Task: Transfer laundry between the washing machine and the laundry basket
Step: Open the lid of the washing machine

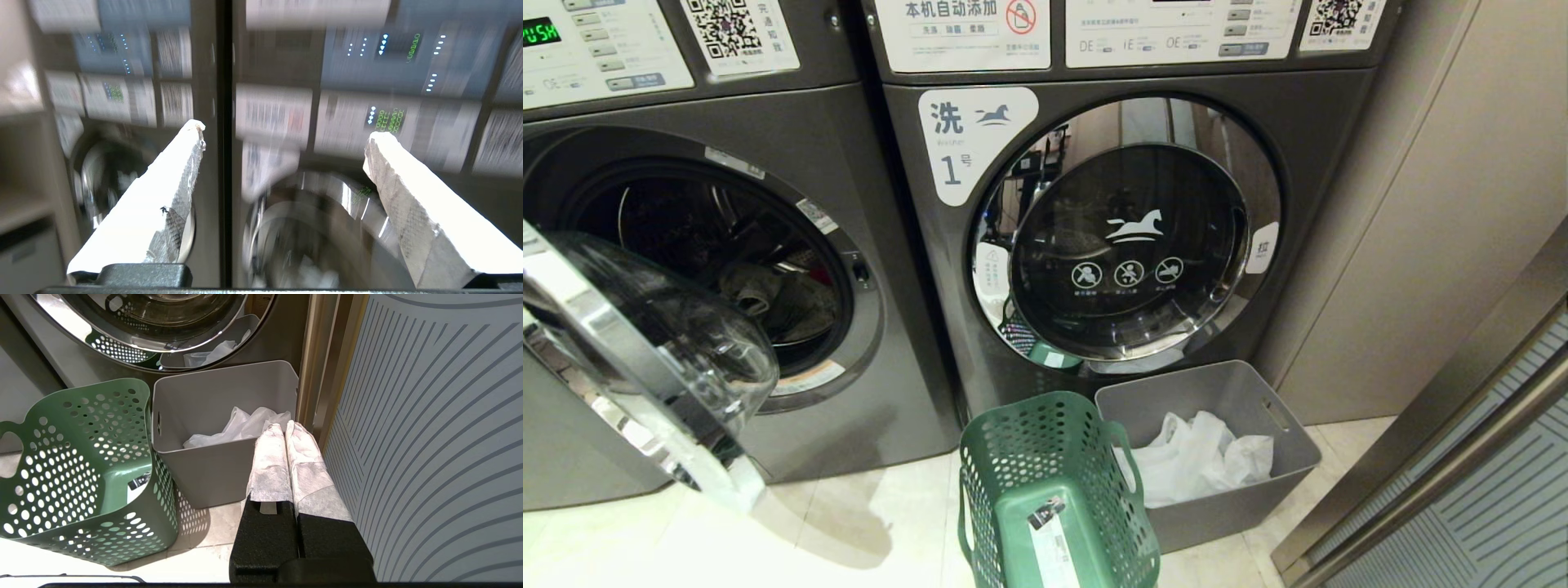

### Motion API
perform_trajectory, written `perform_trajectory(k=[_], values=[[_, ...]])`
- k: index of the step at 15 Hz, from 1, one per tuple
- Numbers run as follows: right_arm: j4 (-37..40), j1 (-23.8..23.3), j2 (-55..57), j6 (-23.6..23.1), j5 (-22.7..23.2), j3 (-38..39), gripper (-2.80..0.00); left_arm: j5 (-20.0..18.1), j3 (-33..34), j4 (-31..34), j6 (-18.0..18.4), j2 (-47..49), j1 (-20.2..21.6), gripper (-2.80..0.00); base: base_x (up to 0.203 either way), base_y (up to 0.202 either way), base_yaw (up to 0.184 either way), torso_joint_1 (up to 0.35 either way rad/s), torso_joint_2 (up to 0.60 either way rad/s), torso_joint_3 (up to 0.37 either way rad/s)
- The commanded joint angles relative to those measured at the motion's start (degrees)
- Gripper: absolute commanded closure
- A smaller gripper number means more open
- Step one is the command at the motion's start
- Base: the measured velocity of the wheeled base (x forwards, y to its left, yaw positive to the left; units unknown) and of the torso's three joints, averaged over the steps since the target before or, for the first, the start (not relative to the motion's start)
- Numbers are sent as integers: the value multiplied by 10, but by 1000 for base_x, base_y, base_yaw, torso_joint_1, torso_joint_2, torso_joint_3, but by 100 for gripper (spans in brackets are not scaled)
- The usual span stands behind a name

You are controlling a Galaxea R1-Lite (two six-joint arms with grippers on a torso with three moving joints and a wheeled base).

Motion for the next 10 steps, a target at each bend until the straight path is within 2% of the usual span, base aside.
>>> perform_trajectory(k=[1, 2, 3, 4, 5, 7, 9, 10], values=[[0, 0, 1, 0, 0, 0, 0, 52, -32, 7, -94, -86, 18, -280, 0, 0, 0, 0, 0, 0], [0, 0, 0, 0, 0, 0, 0, 53, -44, 35, -86, -85, -15, -280, 0, 0, 0, 0, 0, 0], [0, 0, 0, 0, 0, 0, 0, 54, -57, 95, -61, -84, -45, -280, 0, 0, 0, 0, 0, 0], [0, 0, 0, 0, 0, 0, 0, 58, -70, 188, -13, -84, -74, -280, 0, 0, 0, 0, 0, 0], [0, 0, 0, 0, 0, 0, 0, 70, -80, 279, 52, -85, -104, -280, 0, 0, 0, 0, 0, 0], [0, 0, 0, 0, 0, 0, 0, 145, -90, 470, 245, -92, -183, -280, 0, 0, 0, 0, 0, 0], [0, 0, 0, 0, 0, 0, 0, 244, -88, 603, 430, -98, -278, -280, 0, 0, 0, 0, 0, 0], [0, 0, 0, 0, 0, 0, 0, 276, -87, 637, 482, -95, -327, -280, 0, 0, 0, 0, 0, 0]])
